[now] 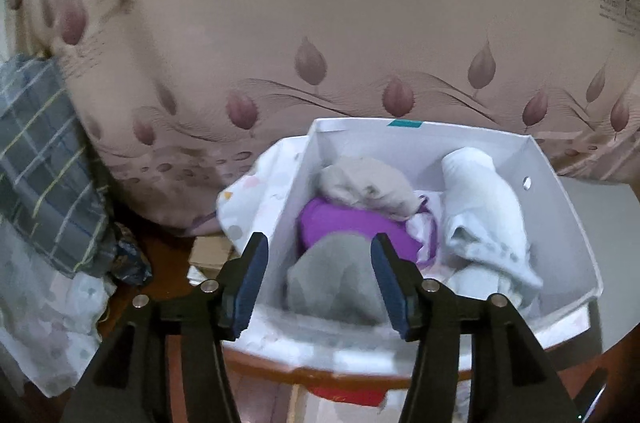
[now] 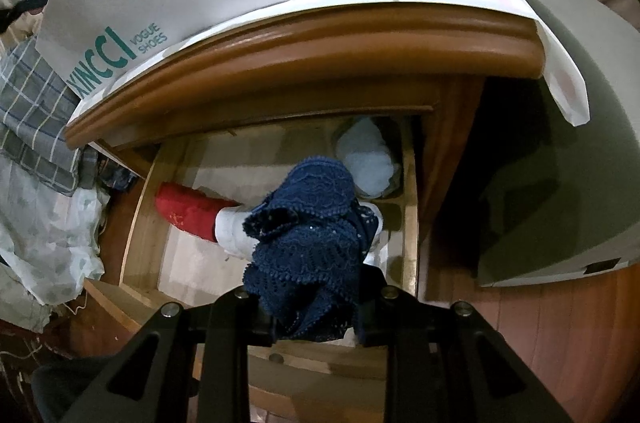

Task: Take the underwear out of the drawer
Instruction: 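Withdraw the left tool from the box back beside the drawer, then carry the navy knit cloth in the right tool over the box and lower it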

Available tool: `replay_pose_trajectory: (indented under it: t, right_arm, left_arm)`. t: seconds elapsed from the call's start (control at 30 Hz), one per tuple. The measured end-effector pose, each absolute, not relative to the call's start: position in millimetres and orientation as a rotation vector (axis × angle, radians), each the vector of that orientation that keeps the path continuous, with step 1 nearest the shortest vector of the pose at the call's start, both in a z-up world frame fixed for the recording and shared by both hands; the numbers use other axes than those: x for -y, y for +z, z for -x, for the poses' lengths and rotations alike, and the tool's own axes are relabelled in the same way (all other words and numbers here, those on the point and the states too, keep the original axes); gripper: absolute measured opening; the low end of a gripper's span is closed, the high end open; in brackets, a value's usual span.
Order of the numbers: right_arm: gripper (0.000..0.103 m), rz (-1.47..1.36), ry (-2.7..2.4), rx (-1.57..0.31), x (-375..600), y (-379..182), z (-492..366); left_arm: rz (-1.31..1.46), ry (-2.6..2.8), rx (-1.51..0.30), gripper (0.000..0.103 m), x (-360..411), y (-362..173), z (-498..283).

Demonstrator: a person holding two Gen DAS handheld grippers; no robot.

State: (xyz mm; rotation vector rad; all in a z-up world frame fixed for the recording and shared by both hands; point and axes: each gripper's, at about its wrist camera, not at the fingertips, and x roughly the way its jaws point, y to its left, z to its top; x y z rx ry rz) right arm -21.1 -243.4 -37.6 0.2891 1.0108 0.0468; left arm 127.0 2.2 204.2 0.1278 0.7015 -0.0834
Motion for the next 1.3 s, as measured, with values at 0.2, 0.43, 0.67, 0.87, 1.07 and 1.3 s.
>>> replay_pose_trajectory:
  t: [0.2, 0.43, 0.67, 0.87, 1.07, 1.3]
  right_arm:
    - [0.026, -0.288, 0.037, -0.993, 245.1, -36.9, 22.6]
    - [0.026, -0.307, 0.058, -0.945, 242.5, -32.3, 23.1]
    - [0.026, -0.273, 0.090, -0.884, 236.6, -30.2, 30.6]
    - [0.026, -0.240, 0.025, -0.850, 236.4, -24.7, 28.3]
    - [0.026, -0.208, 0.004, -0.856, 233.8, -8.1, 39.7]
    - [0.026, -0.149, -0.022, -0.781, 245.3, 63.7, 56.6]
  left_arm:
    - [-0.115, 0.036, -0.626, 0.063, -38.3, 168.5, -71.9]
    - [-0.085, 0.116, -0.686, 0.065, -54.9, 96.3, -48.0]
    - [-0.105, 0.088, -0.774, 0.065, -57.6, 48.5, -49.8]
    - [-0.094, 0.144, -0.775, 0.070, -72.5, 44.6, -53.8]
    - [-0.015, 0.152, -0.804, 0.072, -88.5, 44.8, -59.2]
    - [-0.006, 0.152, -0.822, 0.074, -92.1, 44.3, -59.4]
